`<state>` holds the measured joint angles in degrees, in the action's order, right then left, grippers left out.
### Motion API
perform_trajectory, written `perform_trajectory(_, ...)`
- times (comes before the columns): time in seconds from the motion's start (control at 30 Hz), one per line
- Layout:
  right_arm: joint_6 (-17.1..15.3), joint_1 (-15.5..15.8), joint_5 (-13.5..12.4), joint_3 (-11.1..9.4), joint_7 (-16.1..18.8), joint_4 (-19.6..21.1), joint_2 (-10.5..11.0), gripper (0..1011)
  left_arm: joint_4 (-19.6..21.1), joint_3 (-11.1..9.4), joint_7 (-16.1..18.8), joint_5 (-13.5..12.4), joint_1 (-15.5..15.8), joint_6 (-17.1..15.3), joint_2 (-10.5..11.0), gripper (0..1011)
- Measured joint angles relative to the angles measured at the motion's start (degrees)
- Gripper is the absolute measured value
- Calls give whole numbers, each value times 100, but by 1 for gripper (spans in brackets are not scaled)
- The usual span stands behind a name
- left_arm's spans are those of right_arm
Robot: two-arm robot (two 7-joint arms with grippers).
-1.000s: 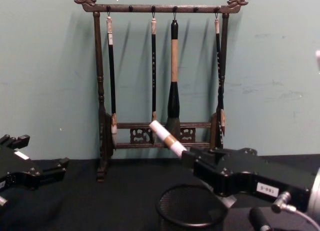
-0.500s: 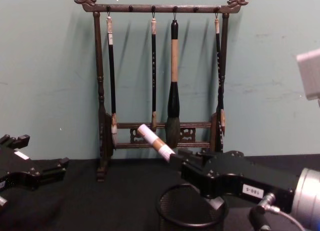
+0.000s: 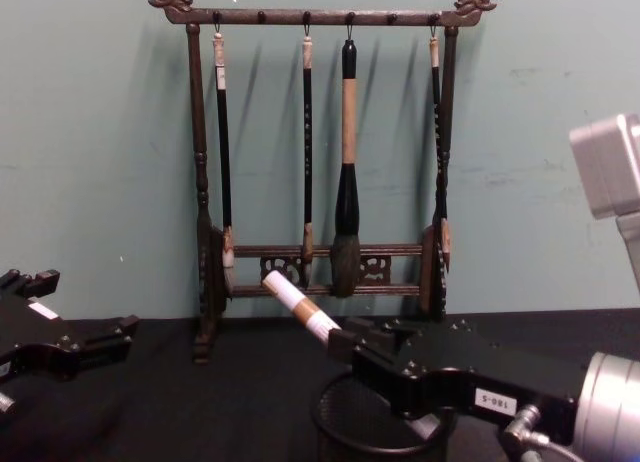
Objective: Pick up the water-based marker from the table and place it into the pen holder.
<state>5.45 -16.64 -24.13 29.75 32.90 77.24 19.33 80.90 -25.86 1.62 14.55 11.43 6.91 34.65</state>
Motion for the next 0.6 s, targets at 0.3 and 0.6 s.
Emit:
perform_trajectory(0.3,0,1,-3,-4,0,2,3,182,0,0,0,0,0,0,0,1001)
perform_trajectory(0.6,0,1,-6,-9,2,3,3,430,0,0,0,0,0,0,0,1001)
